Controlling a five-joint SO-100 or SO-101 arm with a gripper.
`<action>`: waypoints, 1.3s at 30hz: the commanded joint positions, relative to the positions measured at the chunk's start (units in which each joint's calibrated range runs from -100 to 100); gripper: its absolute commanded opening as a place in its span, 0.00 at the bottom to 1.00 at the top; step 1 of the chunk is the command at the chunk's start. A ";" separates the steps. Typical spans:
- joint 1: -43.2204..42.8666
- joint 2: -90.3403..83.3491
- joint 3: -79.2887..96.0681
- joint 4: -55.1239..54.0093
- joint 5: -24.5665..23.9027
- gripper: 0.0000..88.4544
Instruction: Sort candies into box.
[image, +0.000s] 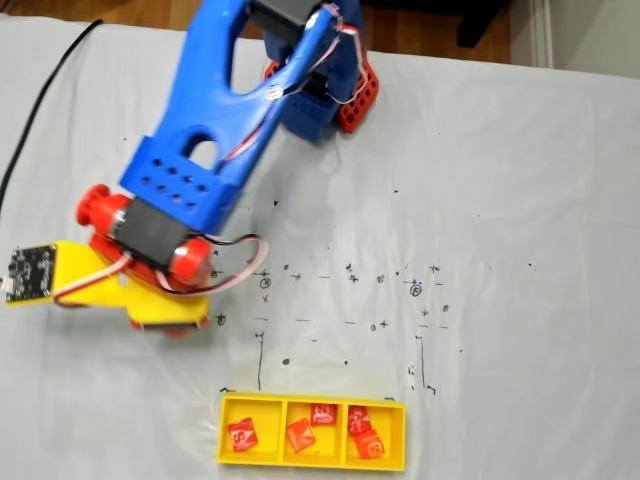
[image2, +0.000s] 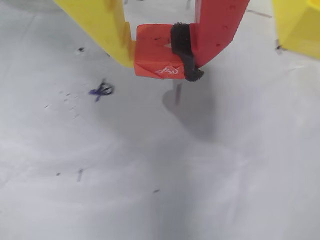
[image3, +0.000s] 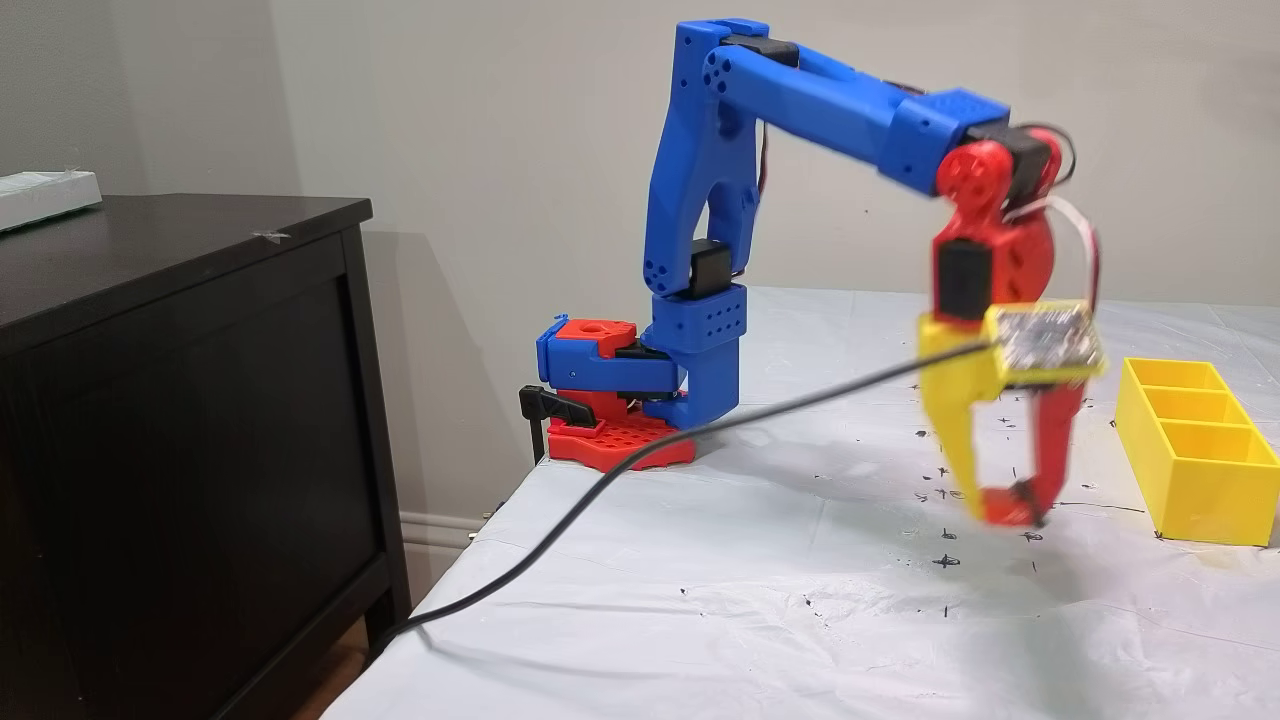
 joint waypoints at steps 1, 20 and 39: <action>-5.52 -6.95 -12.55 0.65 -5.08 0.00; -15.67 11.63 -35.04 1.79 -11.53 0.00; -14.40 19.26 -43.32 10.88 -10.01 0.00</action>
